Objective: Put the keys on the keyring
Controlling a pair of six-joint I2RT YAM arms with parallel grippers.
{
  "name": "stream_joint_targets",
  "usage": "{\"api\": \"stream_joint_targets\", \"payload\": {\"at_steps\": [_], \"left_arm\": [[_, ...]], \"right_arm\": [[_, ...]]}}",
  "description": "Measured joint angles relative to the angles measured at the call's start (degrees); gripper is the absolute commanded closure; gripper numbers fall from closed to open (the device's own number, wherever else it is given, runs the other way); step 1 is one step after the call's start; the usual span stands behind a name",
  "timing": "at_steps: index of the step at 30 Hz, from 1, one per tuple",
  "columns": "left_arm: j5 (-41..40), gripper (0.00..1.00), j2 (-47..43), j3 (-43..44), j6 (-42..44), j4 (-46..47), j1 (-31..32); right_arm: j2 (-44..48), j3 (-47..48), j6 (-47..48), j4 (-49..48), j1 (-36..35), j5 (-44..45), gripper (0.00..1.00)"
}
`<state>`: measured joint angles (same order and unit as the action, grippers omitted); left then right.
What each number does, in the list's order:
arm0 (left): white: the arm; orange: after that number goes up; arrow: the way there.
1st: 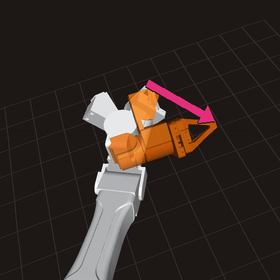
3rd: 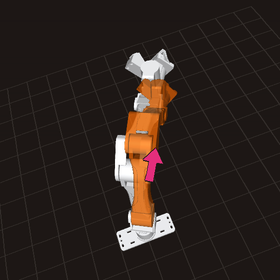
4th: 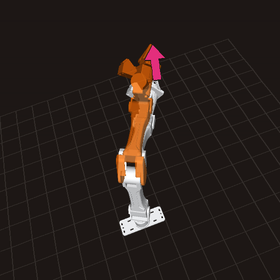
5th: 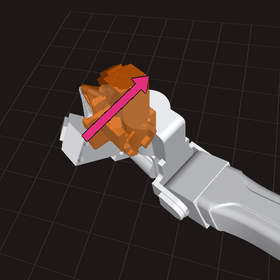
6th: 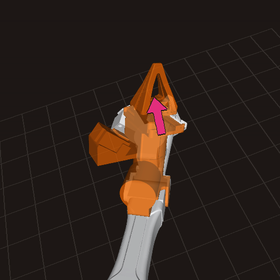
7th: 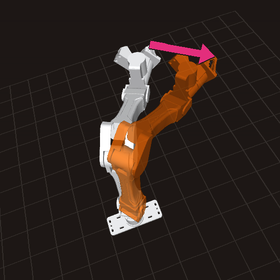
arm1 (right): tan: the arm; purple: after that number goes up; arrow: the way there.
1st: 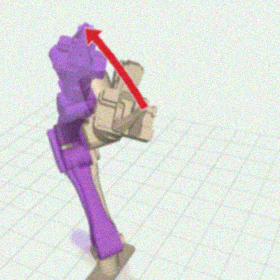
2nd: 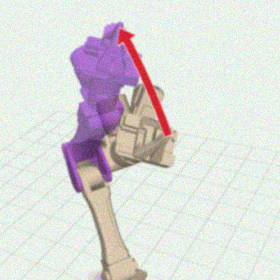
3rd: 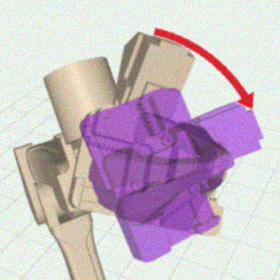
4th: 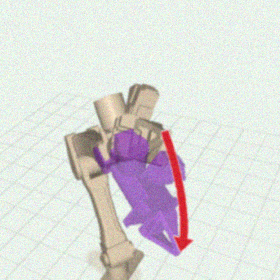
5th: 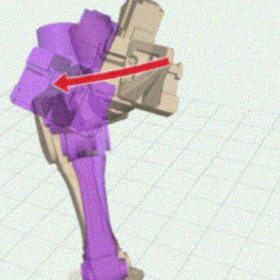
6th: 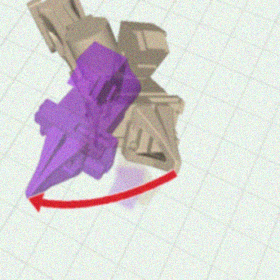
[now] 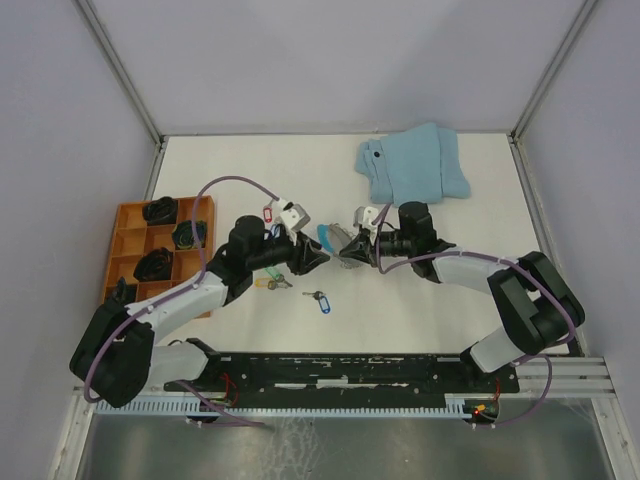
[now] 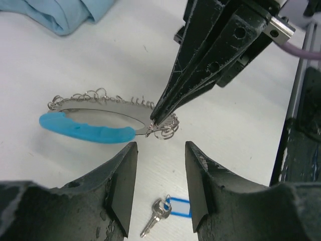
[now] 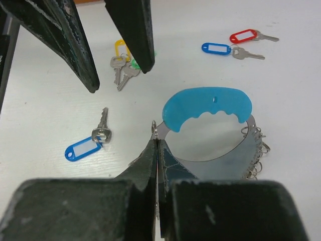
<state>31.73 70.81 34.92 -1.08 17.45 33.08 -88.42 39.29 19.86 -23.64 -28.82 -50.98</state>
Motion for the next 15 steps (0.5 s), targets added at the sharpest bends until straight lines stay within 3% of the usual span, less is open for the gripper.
{"api": "stream_joint_targets", "payload": {"at_steps": [8,15], "left_arm": [[-1.1,0.50,-2.0,-13.7,-15.4,21.8,-4.0],[-0.3,0.50,4.3,-15.1,-22.7,35.9,-4.1]], "right_arm": [[0.2,-5.5,-14.8,-20.2,0.0,5.5,0.99],[0.2,-8.0,-24.5,-33.9,0.0,8.7,0.99]]}}
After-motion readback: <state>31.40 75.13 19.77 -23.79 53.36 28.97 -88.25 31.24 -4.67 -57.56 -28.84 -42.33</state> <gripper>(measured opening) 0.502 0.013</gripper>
